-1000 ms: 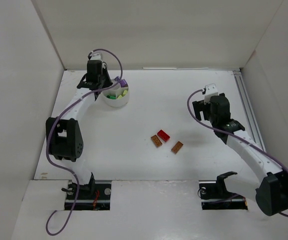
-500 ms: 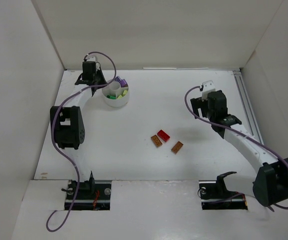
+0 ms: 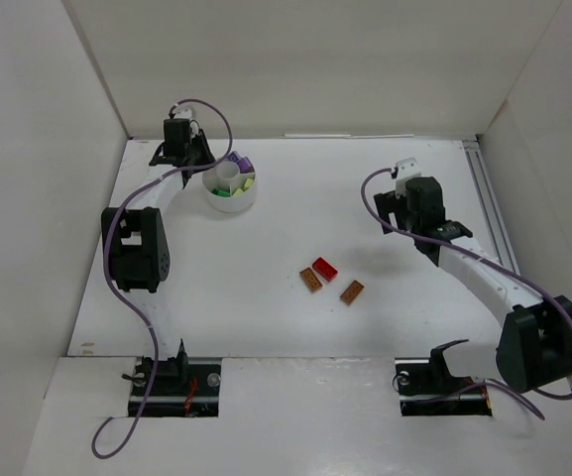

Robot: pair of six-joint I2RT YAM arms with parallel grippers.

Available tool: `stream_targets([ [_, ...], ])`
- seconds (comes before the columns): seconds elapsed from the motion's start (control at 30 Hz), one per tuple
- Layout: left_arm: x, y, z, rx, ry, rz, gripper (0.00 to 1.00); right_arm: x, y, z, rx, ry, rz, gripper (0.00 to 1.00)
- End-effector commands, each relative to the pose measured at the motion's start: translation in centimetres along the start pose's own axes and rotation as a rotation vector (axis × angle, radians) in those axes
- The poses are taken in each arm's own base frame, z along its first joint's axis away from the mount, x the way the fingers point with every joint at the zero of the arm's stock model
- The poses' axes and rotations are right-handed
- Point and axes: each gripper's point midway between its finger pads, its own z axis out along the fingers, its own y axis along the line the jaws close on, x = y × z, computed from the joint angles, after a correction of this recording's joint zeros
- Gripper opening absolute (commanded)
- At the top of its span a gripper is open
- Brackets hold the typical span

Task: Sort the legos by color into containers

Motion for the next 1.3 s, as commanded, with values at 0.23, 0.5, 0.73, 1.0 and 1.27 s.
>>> stream_targets([
  [0.23, -3.5, -1.6, -2.8, 0.048, -0.074, 0.032, 0.5, -3.4, -0.8, -1.2, 0.003, -0.108, 0.041, 1.0],
  [0.5, -3.8, -0.9, -4.6, -0.007, -0.081, 0.028, 0.57, -3.0, -0.7, -3.5, -0.027, -0.153, 0.04, 1.0],
  [0.73, -2.2, -3.5, -9.0, 0.153, -0.099, 0.012, 1.0, -2.1, 5.4, -4.5, -0.318, -0.176, -0.134, 1.0],
  [1.0, 3.2, -7.7, -15.1, 0.262, -0.098, -0.011, 1.0, 2.5, 18.2, -3.5, -0.56, 0.028, -0.443, 0.98],
  [1.27, 6.2, -8.8, -17.8, 0.338, -0.089, -0.043, 1.0, 5.4, 21.1, -3.5, -0.645, 0.108, -0.49, 0.95],
])
